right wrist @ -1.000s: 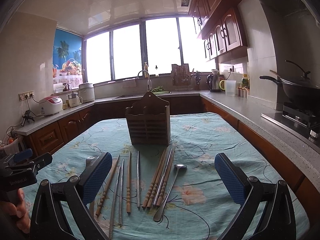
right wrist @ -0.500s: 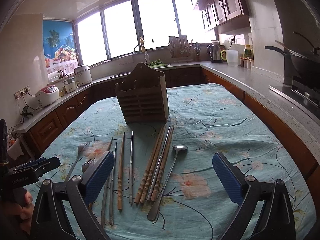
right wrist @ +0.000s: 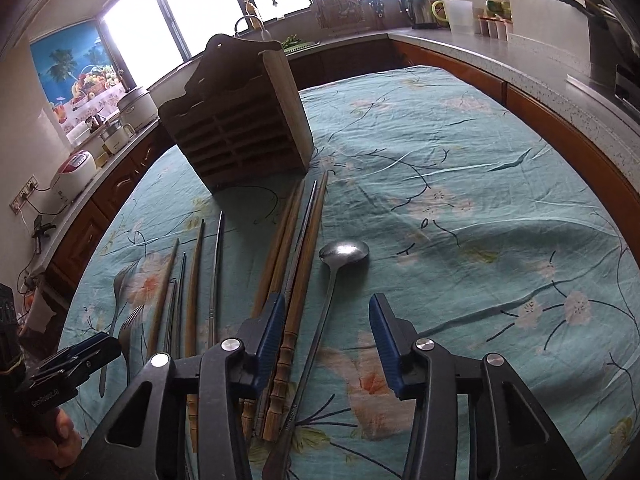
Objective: Organize utensils
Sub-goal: 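Grasp the metal fork with the left tool while the right tool grasps the spoon, then lift and carry the fork and spoon with both tools over the wooden holder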
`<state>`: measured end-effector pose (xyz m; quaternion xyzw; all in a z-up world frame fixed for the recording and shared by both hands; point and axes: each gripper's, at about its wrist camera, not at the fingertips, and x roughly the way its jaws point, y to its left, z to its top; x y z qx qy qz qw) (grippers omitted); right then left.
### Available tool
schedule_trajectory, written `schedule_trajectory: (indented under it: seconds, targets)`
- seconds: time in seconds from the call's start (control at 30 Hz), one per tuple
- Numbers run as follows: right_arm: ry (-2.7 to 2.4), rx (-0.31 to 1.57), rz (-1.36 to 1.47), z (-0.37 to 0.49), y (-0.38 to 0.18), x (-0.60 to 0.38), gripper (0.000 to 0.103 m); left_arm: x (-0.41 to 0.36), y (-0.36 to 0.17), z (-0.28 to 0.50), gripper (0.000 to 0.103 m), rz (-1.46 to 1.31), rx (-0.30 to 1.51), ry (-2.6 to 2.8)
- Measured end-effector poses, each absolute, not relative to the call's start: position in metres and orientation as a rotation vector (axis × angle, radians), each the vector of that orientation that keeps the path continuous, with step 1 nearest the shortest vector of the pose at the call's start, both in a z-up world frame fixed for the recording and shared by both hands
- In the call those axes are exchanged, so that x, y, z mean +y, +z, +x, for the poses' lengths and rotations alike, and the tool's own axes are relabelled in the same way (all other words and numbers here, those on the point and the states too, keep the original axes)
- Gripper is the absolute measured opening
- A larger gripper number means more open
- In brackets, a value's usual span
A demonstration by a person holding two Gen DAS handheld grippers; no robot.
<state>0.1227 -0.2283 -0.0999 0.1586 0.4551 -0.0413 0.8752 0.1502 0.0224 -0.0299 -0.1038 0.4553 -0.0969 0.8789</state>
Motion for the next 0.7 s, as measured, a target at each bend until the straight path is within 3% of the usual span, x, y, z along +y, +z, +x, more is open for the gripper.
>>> schedule_trajectory:
  seconds: [0.1,0.23,0.33,0.37,0.7]
  targets:
    - [-0.083,0.984,0.335,0.132,-0.107,-0.231,0.041,0.025,-0.035,0.161,0.052,-0.214,0.981,-0.201]
    - [-0.085,1.004,0.315,0.144,-0.111,-0.230,0.036,0.026,-0.033,0.171,0.050,-0.194,0.978,-0.190]
    - [-0.085,1.014,0.296,0.152,-0.114,-0.230,0.020,0.019,-0.034,0.171,0.038,-0.162,0.973,-0.186]
    - [-0.084,1.018,0.291,0.153,-0.114,-0.230,0.007,0.018,-0.034,0.172,0.029,-0.156,0.973,-0.186]
    - [-0.052,0.945,0.330,0.141,-0.091,-0.236,0.002,0.023,-0.028,0.165,0.022,-0.215,0.923,-0.233]
